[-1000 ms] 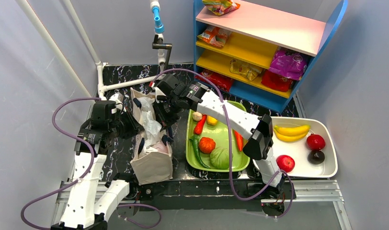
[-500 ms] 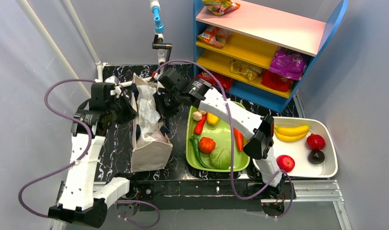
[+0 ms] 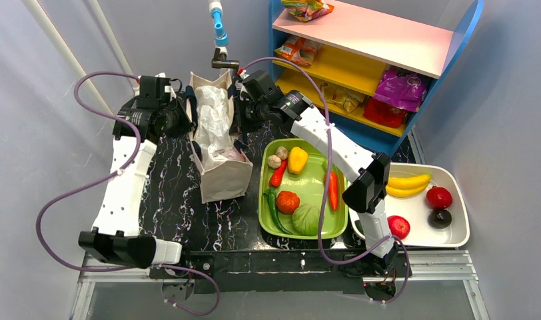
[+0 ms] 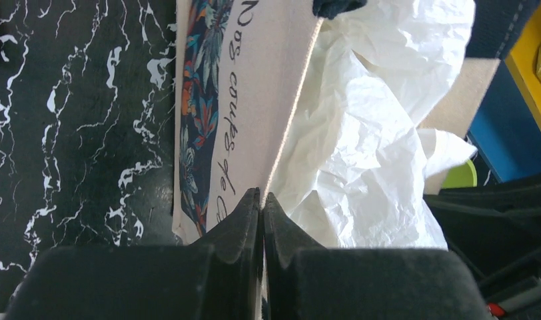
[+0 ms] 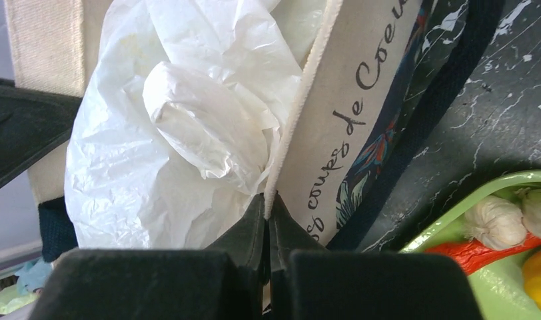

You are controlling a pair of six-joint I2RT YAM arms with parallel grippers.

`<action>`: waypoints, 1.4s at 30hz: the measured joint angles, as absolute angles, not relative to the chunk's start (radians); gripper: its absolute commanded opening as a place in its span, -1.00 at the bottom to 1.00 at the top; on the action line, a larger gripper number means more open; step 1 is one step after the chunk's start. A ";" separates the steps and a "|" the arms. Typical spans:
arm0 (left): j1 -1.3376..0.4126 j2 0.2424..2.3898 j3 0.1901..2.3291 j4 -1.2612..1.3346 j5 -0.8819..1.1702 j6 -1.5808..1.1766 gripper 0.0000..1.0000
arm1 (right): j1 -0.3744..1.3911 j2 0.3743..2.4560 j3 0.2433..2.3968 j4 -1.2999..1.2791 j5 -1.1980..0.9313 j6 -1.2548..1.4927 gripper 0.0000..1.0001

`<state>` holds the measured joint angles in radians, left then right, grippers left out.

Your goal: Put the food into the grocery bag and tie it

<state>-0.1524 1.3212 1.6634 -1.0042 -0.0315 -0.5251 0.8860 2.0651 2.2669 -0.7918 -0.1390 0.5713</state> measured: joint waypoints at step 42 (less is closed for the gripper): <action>-0.159 1.211 1.642 -0.881 -0.142 -0.490 0.96 | 0.805 1.859 2.173 -0.757 -0.178 0.540 0.66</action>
<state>-0.1593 1.2110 1.6421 -0.8810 -0.1421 -0.4904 0.8047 1.8591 2.1735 -0.7574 -0.1776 0.5396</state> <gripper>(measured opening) 0.981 0.818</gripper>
